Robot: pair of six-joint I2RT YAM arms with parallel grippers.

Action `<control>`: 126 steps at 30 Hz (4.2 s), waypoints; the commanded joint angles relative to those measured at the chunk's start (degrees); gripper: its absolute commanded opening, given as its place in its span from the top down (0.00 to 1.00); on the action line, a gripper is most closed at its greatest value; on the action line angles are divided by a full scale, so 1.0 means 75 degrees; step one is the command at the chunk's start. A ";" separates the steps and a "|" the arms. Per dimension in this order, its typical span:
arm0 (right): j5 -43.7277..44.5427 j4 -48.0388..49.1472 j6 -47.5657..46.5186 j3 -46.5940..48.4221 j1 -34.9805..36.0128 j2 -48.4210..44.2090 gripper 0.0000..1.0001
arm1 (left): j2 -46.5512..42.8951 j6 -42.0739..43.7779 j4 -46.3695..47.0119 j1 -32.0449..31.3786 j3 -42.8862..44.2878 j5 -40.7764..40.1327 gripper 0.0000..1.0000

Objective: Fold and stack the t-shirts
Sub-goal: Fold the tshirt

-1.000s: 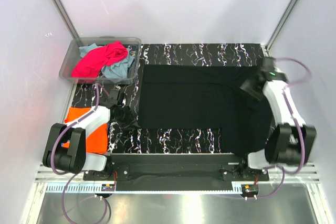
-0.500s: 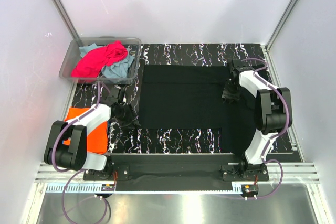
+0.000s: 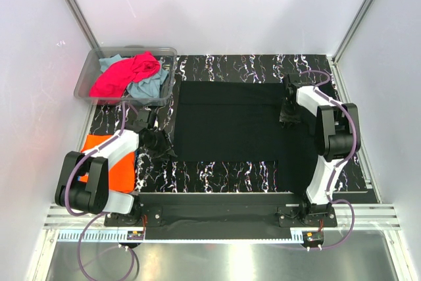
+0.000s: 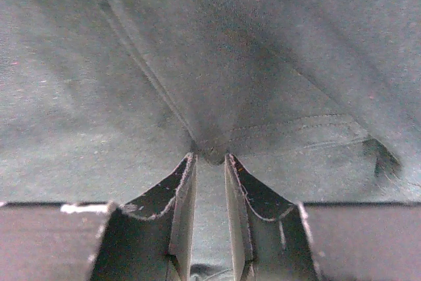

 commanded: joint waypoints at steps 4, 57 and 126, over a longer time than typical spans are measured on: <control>0.0312 0.0110 -0.0198 0.0284 0.0038 0.0249 0.71 | -0.0033 0.0131 0.0065 0.0069 0.0217 0.0159 0.58; -0.0883 -0.1989 0.1874 -0.1976 -0.3558 -0.4270 0.38 | -0.0527 -0.0326 0.0298 0.0127 0.0240 0.0416 0.42; 0.1378 -0.0510 0.4114 -0.4638 -0.4826 -0.4742 0.98 | -0.0033 -0.0502 -0.0544 0.0092 0.0604 -0.0754 1.00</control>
